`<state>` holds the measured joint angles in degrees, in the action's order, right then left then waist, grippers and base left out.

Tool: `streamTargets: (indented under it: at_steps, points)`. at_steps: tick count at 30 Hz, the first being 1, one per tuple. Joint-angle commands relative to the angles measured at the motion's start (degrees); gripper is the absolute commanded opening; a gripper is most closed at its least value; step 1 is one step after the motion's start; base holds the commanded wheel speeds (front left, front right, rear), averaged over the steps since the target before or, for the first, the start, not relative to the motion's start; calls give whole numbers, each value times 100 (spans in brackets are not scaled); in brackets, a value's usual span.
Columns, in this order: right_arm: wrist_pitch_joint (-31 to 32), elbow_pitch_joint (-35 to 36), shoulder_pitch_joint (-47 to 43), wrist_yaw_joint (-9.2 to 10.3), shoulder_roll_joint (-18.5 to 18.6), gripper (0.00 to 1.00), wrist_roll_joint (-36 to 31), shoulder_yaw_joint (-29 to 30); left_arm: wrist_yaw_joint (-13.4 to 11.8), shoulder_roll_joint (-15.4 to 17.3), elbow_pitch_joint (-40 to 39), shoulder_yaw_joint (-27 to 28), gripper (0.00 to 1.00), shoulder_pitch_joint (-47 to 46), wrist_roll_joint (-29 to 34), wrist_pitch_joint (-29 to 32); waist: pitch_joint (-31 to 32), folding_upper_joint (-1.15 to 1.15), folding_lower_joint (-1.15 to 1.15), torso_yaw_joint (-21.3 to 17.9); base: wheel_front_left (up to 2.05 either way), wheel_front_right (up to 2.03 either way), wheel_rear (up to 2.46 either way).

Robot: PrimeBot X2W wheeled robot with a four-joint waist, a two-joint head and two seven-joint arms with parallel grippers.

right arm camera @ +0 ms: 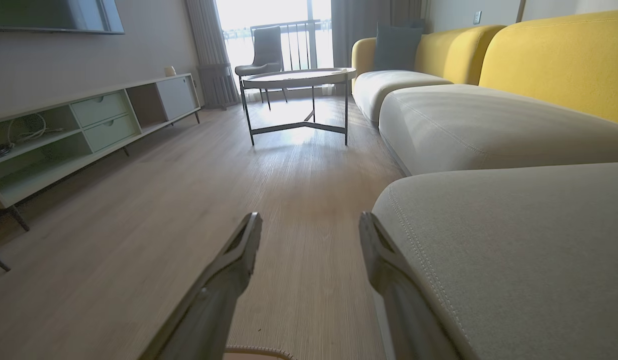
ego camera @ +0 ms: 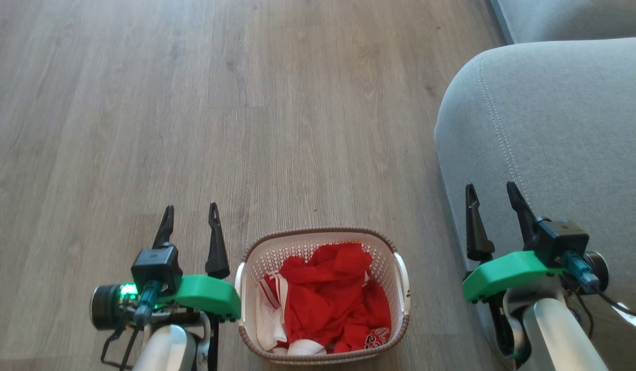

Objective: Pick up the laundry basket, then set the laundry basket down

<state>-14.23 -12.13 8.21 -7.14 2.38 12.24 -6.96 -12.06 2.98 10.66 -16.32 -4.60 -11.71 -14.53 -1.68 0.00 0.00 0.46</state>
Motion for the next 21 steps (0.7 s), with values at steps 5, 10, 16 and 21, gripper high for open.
streamTargets:
  at_steps: [5, 10, 16, 21]
  points:
    - [-77, 84, 201, -35, 50, 100, 16, -143, 7, -9, -103, 116, 100, -170, -65, -47, 6, 0, 0, 19, 0, 0, 0]
    - [-77, 16, 215, -35, 50, 100, 42, -154, 59, -10, -39, 111, 100, -176, -136, -47, 3, 0, 0, 32, 0, 0, 0]
    - [-77, -37, 233, -35, 50, 100, 37, -188, 184, -10, 35, 111, 100, -167, -234, -47, 2, 0, 0, 25, 0, 0, 0]
    - [-77, -36, 237, -35, 50, 100, 20, -191, 209, -10, 37, 101, 100, -172, -239, -47, -30, 0, 0, 16, 0, 0, 0]
